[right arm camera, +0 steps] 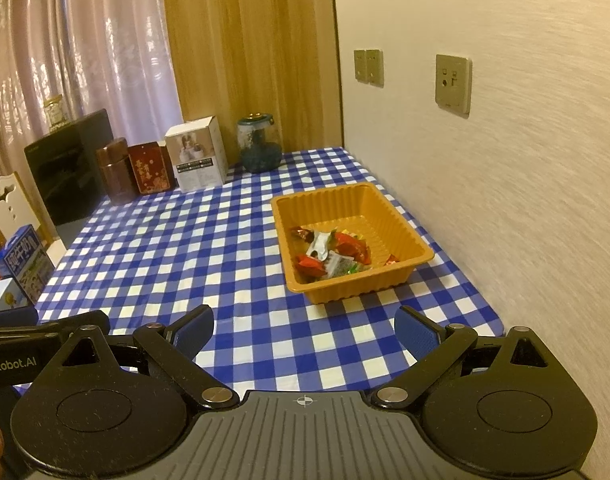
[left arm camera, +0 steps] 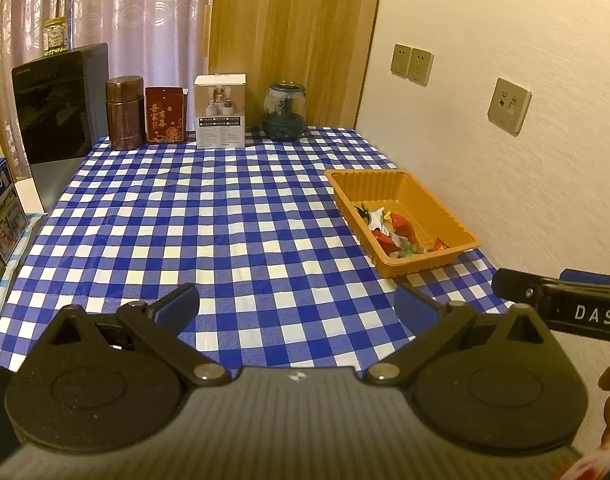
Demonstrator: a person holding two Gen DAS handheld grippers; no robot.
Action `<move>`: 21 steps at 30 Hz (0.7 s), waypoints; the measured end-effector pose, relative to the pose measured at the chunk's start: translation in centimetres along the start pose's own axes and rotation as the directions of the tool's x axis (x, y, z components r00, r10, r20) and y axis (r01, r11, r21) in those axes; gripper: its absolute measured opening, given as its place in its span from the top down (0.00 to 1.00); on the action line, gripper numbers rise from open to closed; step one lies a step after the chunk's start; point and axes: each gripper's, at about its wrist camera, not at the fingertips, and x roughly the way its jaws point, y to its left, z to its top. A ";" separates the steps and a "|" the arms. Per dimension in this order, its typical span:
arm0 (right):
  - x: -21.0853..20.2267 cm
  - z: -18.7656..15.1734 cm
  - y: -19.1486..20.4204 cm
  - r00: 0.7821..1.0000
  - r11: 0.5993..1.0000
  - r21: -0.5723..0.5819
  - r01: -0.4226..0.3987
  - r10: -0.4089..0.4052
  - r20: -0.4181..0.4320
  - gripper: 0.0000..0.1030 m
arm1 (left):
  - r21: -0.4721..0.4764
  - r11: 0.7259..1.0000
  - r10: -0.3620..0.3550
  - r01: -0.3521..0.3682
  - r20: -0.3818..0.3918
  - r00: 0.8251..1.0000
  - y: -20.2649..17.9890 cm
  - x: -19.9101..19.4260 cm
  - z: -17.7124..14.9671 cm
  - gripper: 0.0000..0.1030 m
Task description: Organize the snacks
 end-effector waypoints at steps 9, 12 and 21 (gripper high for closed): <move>0.1 0.0 -0.2 1.000 1.000 0.000 0.001 -0.001 -0.002 0.06 | 0.013 1.000 0.004 -0.004 0.002 1.000 0.3 0.1 0.0 0.00; 0.1 0.0 -0.3 1.000 1.000 0.000 0.001 -0.001 -0.002 0.06 | 0.011 1.000 0.003 -0.003 0.001 1.000 0.4 0.1 0.0 0.00; 0.2 -0.1 -0.5 1.000 1.000 -0.002 0.002 -0.002 -0.004 0.06 | 0.012 1.000 0.002 -0.002 0.000 1.000 0.3 0.1 -0.2 0.00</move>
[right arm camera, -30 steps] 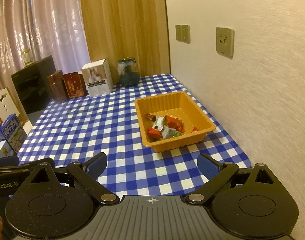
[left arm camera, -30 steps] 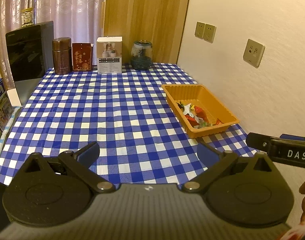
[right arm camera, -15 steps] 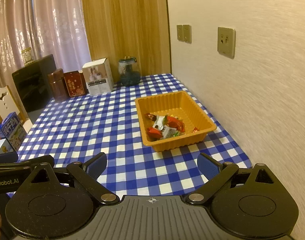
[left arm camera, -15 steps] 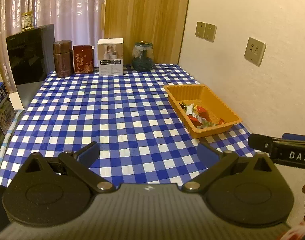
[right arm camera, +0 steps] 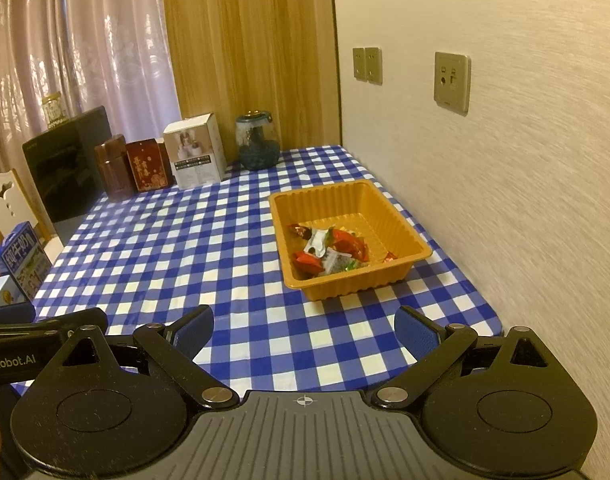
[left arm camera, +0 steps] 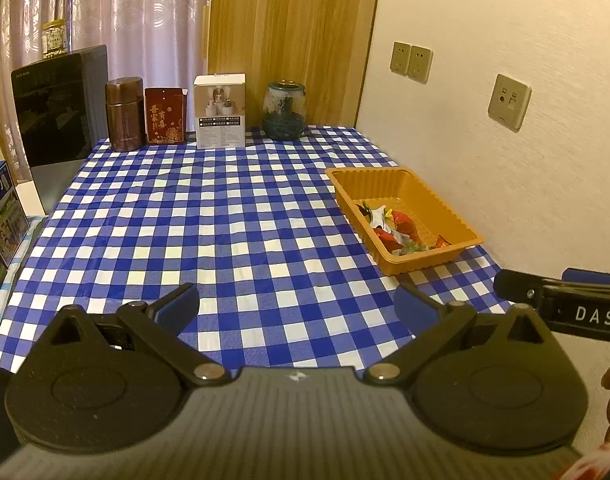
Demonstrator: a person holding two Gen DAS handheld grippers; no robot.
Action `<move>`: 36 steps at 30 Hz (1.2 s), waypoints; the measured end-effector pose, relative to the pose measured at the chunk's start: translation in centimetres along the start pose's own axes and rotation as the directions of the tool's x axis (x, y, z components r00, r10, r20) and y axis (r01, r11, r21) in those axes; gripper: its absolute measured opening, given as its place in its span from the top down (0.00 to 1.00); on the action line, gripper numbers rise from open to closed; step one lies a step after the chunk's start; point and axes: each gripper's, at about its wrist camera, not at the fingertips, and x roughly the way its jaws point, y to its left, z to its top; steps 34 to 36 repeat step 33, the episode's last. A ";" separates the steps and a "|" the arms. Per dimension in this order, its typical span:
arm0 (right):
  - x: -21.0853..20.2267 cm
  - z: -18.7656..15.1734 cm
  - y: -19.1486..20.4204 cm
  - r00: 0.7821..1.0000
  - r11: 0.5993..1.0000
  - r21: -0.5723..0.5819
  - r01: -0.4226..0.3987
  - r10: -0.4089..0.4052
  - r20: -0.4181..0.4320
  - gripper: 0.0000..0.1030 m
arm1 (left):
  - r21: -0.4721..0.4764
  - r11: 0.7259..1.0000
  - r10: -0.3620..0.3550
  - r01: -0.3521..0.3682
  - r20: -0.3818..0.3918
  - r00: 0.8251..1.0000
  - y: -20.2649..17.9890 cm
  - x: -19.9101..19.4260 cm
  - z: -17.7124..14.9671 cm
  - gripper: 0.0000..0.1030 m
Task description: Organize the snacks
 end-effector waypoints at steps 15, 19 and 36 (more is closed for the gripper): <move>0.2 -0.2 -0.3 1.000 1.000 -0.001 -0.001 0.001 -0.001 0.06 | -0.001 1.000 -0.005 0.005 0.000 1.000 -0.1 0.0 -0.2 0.00; 0.2 -0.3 -0.3 1.000 1.000 -0.001 -0.001 0.001 -0.001 0.06 | 0.004 1.000 -0.010 0.010 -0.002 1.000 0.0 0.1 -0.3 0.00; 0.1 -0.4 -0.5 1.000 1.000 0.003 0.000 0.000 0.000 0.06 | -0.006 1.000 -0.031 0.031 0.016 0.999 0.3 -0.1 -0.3 0.00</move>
